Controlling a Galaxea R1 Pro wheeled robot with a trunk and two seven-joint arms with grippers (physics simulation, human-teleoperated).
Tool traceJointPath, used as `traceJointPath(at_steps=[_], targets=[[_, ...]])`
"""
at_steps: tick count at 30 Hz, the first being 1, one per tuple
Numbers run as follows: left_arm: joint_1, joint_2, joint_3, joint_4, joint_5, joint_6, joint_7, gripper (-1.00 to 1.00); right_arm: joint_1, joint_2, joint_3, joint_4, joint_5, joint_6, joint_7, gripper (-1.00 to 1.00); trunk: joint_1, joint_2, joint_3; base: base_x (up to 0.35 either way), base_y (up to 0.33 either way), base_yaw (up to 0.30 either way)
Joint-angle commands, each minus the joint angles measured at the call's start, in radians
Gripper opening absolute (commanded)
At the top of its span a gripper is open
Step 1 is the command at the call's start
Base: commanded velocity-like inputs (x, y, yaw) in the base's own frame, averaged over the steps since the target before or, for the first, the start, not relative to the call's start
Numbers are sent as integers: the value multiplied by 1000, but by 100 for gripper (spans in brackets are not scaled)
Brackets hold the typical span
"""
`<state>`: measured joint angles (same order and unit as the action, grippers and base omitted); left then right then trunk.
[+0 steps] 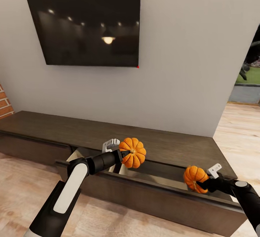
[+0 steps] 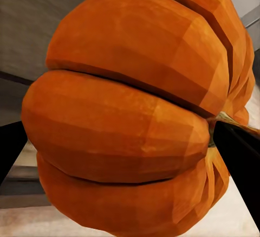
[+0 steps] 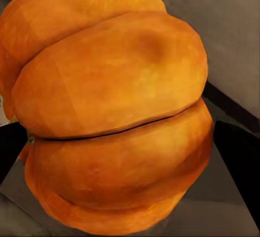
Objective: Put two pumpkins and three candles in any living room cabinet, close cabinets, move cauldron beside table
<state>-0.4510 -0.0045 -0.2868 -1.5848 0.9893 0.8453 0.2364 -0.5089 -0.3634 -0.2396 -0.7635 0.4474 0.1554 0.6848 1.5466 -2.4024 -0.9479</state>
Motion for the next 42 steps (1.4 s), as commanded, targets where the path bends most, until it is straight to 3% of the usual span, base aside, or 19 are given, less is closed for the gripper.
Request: traceJointPath(at_steps=[1,11,20,37,42], targets=[[0,0,0,0,0,0,1,-100,0,5,-1,4,6,0,-1,-100,0,0,0,3,0,0],[1,-1,0,0,0,0,1,-100,-1,15,0,35,16,-1,-6,-100,0,0,0,92,0,0],[2,-1,0,0,0,0,1,-100,-11,18,1,116,36,-2,-66,-100,0,0,0,5,0,0],[3,-5,-2,2,0,-1,3,-100,-19,40,-3,165,41,5,-74,-100,0,0,0,53,0,0],[3,-6,-2,2,-1,-1,3,-100,-36,40,-3,203,40,3,-109,-100,0,0,0,74,0,0]])
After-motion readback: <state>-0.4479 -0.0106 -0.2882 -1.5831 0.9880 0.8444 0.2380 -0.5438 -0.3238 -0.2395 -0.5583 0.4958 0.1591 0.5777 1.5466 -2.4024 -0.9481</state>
